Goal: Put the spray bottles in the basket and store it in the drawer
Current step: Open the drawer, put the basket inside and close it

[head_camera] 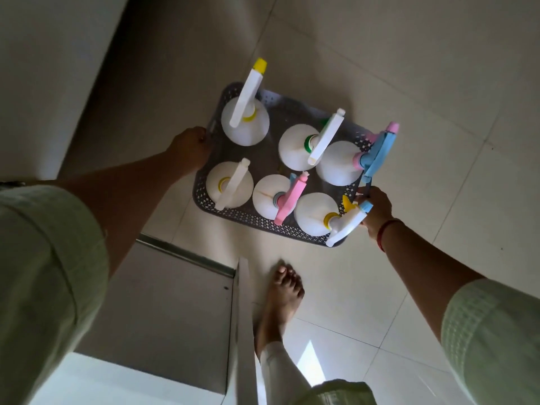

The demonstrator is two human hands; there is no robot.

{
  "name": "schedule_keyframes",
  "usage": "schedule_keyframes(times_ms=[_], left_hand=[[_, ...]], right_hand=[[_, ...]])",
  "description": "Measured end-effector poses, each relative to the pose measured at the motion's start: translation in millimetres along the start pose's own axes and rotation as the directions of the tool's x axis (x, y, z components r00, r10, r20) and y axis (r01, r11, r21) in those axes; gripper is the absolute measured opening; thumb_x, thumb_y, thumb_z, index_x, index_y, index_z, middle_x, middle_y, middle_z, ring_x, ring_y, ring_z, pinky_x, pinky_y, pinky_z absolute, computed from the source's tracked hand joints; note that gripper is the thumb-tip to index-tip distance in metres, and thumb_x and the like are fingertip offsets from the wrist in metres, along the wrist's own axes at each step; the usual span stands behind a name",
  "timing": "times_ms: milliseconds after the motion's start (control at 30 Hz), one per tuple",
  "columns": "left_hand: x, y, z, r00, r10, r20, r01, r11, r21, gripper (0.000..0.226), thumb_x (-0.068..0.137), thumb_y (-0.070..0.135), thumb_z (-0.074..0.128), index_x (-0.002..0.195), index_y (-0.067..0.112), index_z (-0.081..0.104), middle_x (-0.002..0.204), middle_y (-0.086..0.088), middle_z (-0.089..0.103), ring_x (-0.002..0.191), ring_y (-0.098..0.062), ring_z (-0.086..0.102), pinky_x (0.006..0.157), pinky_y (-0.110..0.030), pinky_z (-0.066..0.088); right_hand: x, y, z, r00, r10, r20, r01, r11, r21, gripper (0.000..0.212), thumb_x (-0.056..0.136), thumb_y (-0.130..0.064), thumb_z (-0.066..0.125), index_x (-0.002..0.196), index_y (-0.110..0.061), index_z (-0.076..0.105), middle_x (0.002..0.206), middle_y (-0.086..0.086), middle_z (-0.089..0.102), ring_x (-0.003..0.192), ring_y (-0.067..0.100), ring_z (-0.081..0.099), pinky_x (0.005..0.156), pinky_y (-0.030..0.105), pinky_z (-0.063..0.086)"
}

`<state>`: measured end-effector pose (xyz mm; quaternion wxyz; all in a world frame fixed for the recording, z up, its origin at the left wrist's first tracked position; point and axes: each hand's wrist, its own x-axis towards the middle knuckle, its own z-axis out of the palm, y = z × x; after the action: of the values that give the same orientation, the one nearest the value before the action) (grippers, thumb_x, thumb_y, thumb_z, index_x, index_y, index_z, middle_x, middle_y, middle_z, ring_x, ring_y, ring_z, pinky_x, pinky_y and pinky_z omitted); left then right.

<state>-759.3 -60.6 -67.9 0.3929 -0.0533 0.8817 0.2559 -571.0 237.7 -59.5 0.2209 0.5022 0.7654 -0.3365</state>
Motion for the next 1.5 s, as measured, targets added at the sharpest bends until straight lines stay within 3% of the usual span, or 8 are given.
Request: schedule_keyframes(times_ms=[133, 533, 833, 1067, 1133, 1300, 1400, 1500], left_hand=[[-17, 5, 6, 0.987, 0.092, -0.128, -0.080, 0.992, 0.098, 0.030, 0.094, 0.015, 0.047, 0.113, -0.007, 0.055, 0.119, -0.030, 0.060, 0.113, -0.043, 0.055, 0.093, -0.040, 0.042], [-86, 51, -63, 0.985, 0.068, -0.161, -0.049, 0.991, 0.122, 0.028, 0.089, 0.014, 0.051, 0.111, -0.001, 0.058, 0.121, -0.028, 0.059, 0.114, -0.043, 0.055, 0.099, -0.044, 0.044], [-172, 111, -147, 0.977, 0.043, -0.210, -0.035, 0.998, 0.043, 0.030, 0.085, 0.010, 0.044, 0.109, 0.008, 0.062, 0.118, -0.023, 0.062, 0.109, -0.040, 0.059, 0.080, -0.035, 0.045], [-265, 114, -211, 0.942, 0.033, -0.334, -0.058, 0.996, -0.065, 0.021, 0.089, 0.011, 0.043, 0.099, 0.007, 0.061, 0.106, -0.025, 0.066, 0.097, -0.041, 0.062, 0.069, -0.030, 0.037], [-295, 106, -227, 0.934, 0.009, -0.357, -0.048, 0.994, -0.098, 0.022, 0.088, 0.010, 0.043, 0.099, 0.005, 0.062, 0.104, -0.024, 0.067, 0.097, -0.040, 0.062, 0.071, -0.034, 0.042], [-359, 70, -250, 0.913, -0.069, -0.402, -0.004, 0.984, -0.180, 0.020, 0.091, 0.013, 0.045, 0.097, 0.001, 0.059, 0.101, -0.026, 0.067, 0.096, -0.042, 0.062, 0.070, -0.036, 0.043], [-398, 41, -245, 0.881, -0.138, -0.453, 0.023, 0.968, -0.249, 0.018, 0.092, 0.018, 0.044, 0.097, 0.004, 0.056, 0.102, -0.025, 0.067, 0.094, -0.043, 0.061, 0.068, -0.035, 0.040], [-438, 14, -230, 0.843, -0.242, -0.480, 0.071, 0.935, -0.346, 0.022, 0.092, 0.014, 0.042, 0.105, 0.005, 0.057, 0.101, -0.023, 0.068, 0.095, -0.041, 0.061, 0.072, -0.038, 0.045]], right_hand=[[-3, -2, 1, 0.999, -0.022, -0.027, 0.019, 0.996, -0.087, 0.029, 0.088, 0.002, 0.052, 0.116, 0.007, 0.058, 0.122, 0.025, 0.060, 0.116, 0.037, 0.055, 0.095, 0.033, 0.042], [-54, -58, -90, 0.989, -0.148, -0.017, 0.142, 0.972, -0.185, 0.030, 0.087, -0.004, 0.060, 0.116, 0.001, 0.058, 0.122, 0.021, 0.062, 0.116, 0.034, 0.057, 0.095, 0.031, 0.041], [-131, -151, -208, 0.963, -0.268, -0.007, 0.266, 0.959, -0.098, 0.047, 0.074, -0.022, 0.064, 0.112, 0.006, 0.060, 0.112, 0.027, 0.064, 0.109, 0.040, 0.059, 0.097, 0.044, 0.046], [-185, -221, -264, 0.938, -0.345, 0.021, 0.345, 0.933, -0.104, 0.030, 0.087, 0.004, 0.054, 0.116, 0.008, 0.059, 0.121, 0.030, 0.059, 0.115, 0.043, 0.055, 0.102, 0.050, 0.043], [-206, -241, -268, 0.936, -0.341, 0.083, 0.348, 0.934, -0.085, 0.031, 0.089, 0.008, 0.048, 0.117, 0.001, 0.059, 0.122, 0.027, 0.058, 0.110, 0.037, 0.056, 0.101, 0.049, 0.045], [-260, -278, -269, 0.933, -0.329, 0.146, 0.330, 0.944, 0.020, 0.034, 0.089, 0.005, 0.048, 0.073, -0.024, 0.055, 0.056, -0.007, 0.066, 0.063, 0.013, 0.061, 0.068, 0.030, 0.047], [-287, -290, -258, 0.892, -0.383, 0.241, 0.386, 0.922, 0.039, 0.036, 0.091, 0.009, 0.043, 0.083, -0.024, 0.055, 0.051, -0.029, 0.062, 0.052, -0.011, 0.060, 0.060, 0.009, 0.050], [-312, -299, -242, 0.857, -0.412, 0.309, 0.416, 0.907, 0.056, 0.027, 0.091, 0.006, 0.042, 0.092, -0.014, 0.060, 0.063, -0.011, 0.068, 0.058, -0.005, 0.062, 0.074, 0.014, 0.049]])
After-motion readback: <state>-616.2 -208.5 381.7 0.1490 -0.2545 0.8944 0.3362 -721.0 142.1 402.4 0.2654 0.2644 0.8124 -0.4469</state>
